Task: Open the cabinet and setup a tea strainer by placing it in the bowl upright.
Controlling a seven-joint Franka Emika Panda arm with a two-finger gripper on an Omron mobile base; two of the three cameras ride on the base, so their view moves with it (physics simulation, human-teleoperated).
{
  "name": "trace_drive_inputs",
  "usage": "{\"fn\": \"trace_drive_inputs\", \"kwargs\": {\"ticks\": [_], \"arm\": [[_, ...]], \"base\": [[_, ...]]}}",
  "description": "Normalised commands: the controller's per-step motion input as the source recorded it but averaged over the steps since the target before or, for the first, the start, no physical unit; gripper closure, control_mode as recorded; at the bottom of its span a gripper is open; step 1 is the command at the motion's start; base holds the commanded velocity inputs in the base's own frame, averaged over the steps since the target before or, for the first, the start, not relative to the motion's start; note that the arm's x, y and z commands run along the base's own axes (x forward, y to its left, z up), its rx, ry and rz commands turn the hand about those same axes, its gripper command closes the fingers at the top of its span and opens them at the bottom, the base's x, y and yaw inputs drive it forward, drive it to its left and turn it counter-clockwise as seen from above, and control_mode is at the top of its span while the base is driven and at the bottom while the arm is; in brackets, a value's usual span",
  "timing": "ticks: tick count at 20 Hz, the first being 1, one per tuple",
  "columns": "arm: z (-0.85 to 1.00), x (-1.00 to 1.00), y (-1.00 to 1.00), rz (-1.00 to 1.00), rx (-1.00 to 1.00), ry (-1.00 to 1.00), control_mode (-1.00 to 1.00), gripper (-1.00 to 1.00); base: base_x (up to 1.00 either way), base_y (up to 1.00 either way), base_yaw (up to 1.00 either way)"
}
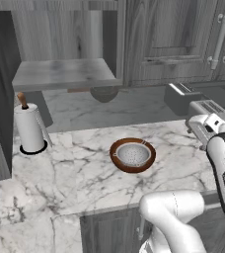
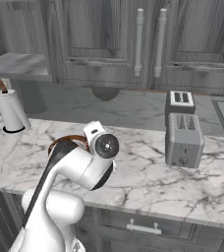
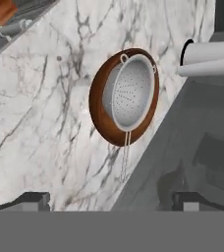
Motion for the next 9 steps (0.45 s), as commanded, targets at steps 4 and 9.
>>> {"fn": "trace_drive_inputs", "kwargs": {"ticks": [4,9], "arm": [[0.02,-0.79,-0.02,0.06,-0.49,0.43,-1.0,-1.0],[-0.46,-0.56,0.03,0.14,-0.4,0.42,-1.0,-1.0]], "base": [[0.0,0.0,0.0],[0.0,0.0,0.0]]}}
